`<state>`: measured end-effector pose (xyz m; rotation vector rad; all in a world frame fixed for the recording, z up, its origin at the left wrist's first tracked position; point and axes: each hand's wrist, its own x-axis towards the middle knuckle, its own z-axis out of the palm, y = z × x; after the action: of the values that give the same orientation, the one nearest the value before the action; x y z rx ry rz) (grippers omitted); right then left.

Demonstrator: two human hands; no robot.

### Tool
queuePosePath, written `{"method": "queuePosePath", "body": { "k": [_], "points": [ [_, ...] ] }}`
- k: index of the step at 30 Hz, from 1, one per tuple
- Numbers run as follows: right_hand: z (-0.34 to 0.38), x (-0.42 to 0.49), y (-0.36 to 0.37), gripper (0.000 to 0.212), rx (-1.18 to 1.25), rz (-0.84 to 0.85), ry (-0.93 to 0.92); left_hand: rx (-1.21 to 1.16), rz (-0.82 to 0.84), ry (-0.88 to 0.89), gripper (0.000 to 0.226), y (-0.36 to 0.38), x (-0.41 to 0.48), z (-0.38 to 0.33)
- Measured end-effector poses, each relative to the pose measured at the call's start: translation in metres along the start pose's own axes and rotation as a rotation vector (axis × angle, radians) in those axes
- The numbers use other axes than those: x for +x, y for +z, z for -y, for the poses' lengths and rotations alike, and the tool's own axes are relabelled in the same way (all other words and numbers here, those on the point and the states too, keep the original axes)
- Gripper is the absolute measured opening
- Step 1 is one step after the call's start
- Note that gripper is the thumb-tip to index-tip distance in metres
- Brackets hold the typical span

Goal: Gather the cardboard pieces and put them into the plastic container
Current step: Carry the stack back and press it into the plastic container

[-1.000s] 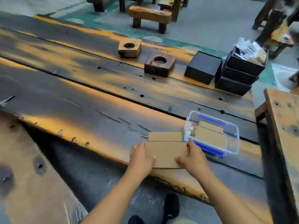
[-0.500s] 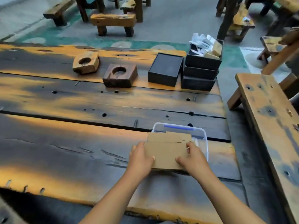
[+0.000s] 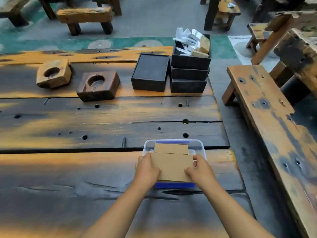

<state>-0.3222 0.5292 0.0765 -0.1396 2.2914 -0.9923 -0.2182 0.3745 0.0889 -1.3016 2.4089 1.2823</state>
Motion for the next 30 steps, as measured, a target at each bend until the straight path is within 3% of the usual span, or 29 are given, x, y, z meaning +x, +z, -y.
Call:
{"method": "queuePosePath", "body": {
  "k": [14, 20, 30],
  "points": [
    [-0.012, 0.033, 0.019, 0.023, -0.174, -0.029, 0.074, -0.016, 0.125, -0.068, 0.038, 0.021, 0.038, 0.007],
    [-0.020, 0.043, 0.017, 0.029, -0.264, 0.014, 0.100, -0.029, 0.168, -0.095, 0.042, 0.034, 0.044, 0.008],
    [-0.024, 0.052, 0.013, 0.032, -0.379, 0.039, 0.006, 0.030, 0.180, -0.205, 0.036, 0.040, 0.055, 0.008]
  ]
}}
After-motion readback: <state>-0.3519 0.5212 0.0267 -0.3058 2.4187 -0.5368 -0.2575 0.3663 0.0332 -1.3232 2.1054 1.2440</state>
